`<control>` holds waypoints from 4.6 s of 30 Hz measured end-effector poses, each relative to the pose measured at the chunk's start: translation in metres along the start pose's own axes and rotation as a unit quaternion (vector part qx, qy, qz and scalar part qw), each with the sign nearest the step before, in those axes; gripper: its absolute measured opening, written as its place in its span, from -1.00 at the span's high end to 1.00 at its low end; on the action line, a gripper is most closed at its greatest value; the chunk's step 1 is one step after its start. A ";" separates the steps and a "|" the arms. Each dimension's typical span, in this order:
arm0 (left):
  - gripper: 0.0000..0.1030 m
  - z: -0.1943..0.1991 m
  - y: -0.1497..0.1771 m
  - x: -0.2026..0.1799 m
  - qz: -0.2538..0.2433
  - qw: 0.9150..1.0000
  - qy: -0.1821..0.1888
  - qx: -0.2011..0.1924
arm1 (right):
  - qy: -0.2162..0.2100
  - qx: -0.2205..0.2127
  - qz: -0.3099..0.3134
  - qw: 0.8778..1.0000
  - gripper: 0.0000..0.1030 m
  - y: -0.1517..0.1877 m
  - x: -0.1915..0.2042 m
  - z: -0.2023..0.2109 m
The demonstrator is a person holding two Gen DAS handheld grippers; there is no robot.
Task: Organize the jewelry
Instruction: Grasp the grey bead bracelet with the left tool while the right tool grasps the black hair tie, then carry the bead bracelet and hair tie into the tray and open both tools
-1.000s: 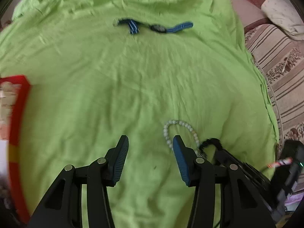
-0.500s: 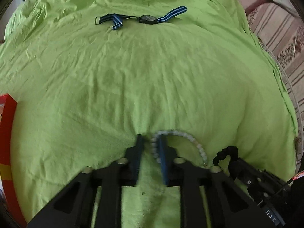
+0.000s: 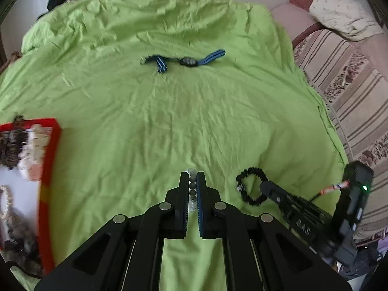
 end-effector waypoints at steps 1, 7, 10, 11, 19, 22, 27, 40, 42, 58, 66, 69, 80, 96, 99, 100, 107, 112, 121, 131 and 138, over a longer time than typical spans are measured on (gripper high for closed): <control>0.89 0.007 0.003 -0.002 -0.005 1.000 -0.004 -0.004 | -0.001 -0.005 0.002 1.000 0.81 0.001 0.002 0.003; 0.89 0.050 0.028 0.003 -0.022 0.999 -0.029 -0.025 | 0.009 -0.018 0.012 1.000 0.82 0.007 0.010 0.018; 0.89 0.069 0.041 0.009 -0.021 0.999 -0.037 -0.033 | 0.027 -0.033 0.026 0.999 0.82 0.011 0.019 0.032; 0.89 0.074 0.045 0.011 -0.020 0.998 -0.039 -0.035 | 0.031 -0.038 0.029 0.998 0.82 0.013 0.021 0.037; 0.89 0.116 0.068 0.020 -0.026 0.994 -0.077 -0.069 | 0.037 -0.054 0.061 0.996 0.82 0.036 0.052 0.079; 0.89 0.132 0.074 0.020 -0.029 0.992 -0.088 -0.084 | 0.039 -0.059 0.082 0.994 0.82 0.043 0.069 0.090; 0.89 0.156 0.082 0.023 -0.039 0.985 -0.123 -0.112 | 0.044 -0.071 0.122 0.989 0.82 0.056 0.101 0.109; 0.89 0.200 0.105 0.050 -0.018 0.979 -0.145 -0.145 | 0.035 -0.078 0.183 0.979 0.82 0.083 0.162 0.132; 0.89 0.205 0.108 0.056 -0.012 0.978 -0.145 -0.148 | 0.035 -0.078 0.192 0.978 0.82 0.086 0.170 0.134; 0.89 0.228 0.123 0.106 0.040 0.974 -0.152 -0.166 | 0.029 -0.069 0.264 0.962 0.82 0.104 0.237 0.129; 0.89 0.236 0.129 0.137 0.070 0.971 -0.155 -0.169 | 0.020 -0.063 0.295 0.953 0.82 0.110 0.271 0.121; 0.89 0.238 0.130 0.148 0.081 0.970 -0.156 -0.169 | 0.019 -0.062 0.304 0.951 0.82 0.112 0.282 0.118; 0.89 0.245 0.123 0.190 0.104 0.966 -0.166 -0.169 | 0.004 -0.042 0.313 0.949 0.82 0.103 0.313 0.101; 0.89 0.248 0.043 0.252 0.116 0.979 -0.090 -0.145 | -0.036 -0.014 0.290 0.956 0.82 0.066 0.359 0.050; 0.89 0.228 0.030 0.263 0.125 0.982 -0.065 -0.128 | -0.047 0.002 0.280 0.959 0.82 0.060 0.367 0.033; 0.89 0.221 0.027 0.266 0.128 0.983 -0.056 -0.123 | -0.050 0.009 0.277 0.960 0.82 0.059 0.369 0.025; 0.89 0.151 0.013 0.295 0.189 0.978 0.045 -0.079 | -0.079 0.057 0.232 0.968 0.82 0.057 0.370 -0.022; 0.89 0.105 0.017 0.316 0.226 0.971 0.061 -0.043 | -0.095 0.085 0.192 0.973 0.82 0.056 0.367 -0.055; 0.89 0.090 0.029 0.325 0.199 0.980 -0.013 -0.016 | -0.043 0.092 0.247 0.964 0.81 0.074 0.375 -0.094; 0.34 0.112 0.032 0.298 0.144 0.987 -0.059 -0.037 | -0.016 0.045 0.292 0.955 0.23 0.076 0.370 -0.070; 0.09 0.168 0.055 0.272 0.127 0.982 -0.120 -0.074 | -0.020 0.022 0.289 0.957 0.08 0.080 0.349 -0.021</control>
Point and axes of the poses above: each gripper's, at about its wrist camera, not at the fingertips, and z roughly against the way its jaws point, x to its left, y to its underside, the point moved 3 cm from there along -z, roughly the way its jaws point, and after that the axes turned 7 degrees about y, right-handed, at the moved point
